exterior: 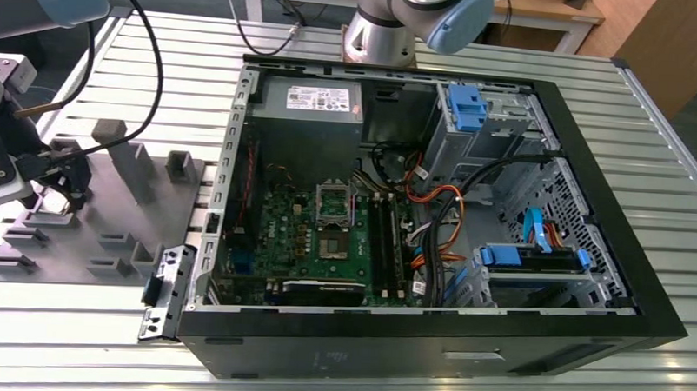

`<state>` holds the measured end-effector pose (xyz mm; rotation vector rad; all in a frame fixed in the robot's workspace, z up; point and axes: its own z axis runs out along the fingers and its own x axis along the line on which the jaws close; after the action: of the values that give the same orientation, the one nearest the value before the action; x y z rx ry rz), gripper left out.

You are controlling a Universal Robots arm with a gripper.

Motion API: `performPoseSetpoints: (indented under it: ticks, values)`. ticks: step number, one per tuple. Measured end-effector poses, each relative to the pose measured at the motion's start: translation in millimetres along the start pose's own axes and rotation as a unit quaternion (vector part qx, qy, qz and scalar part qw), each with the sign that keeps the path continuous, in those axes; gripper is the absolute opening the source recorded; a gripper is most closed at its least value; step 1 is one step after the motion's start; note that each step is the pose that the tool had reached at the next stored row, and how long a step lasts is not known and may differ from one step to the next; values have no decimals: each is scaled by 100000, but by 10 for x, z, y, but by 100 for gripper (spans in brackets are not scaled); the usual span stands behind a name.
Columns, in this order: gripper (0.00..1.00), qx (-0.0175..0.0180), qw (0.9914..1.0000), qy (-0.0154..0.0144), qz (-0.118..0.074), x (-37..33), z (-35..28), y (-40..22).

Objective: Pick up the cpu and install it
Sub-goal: 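Pick up the cpu and move it towards the insertion slot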

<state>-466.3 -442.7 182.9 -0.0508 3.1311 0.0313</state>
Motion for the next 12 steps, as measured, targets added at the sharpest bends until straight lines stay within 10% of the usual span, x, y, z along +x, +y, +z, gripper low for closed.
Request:
performPoseSetpoints:
  ticks: [12]
  values:
    - [55, 0, 100000, -1, 2, 0, 2, 0]
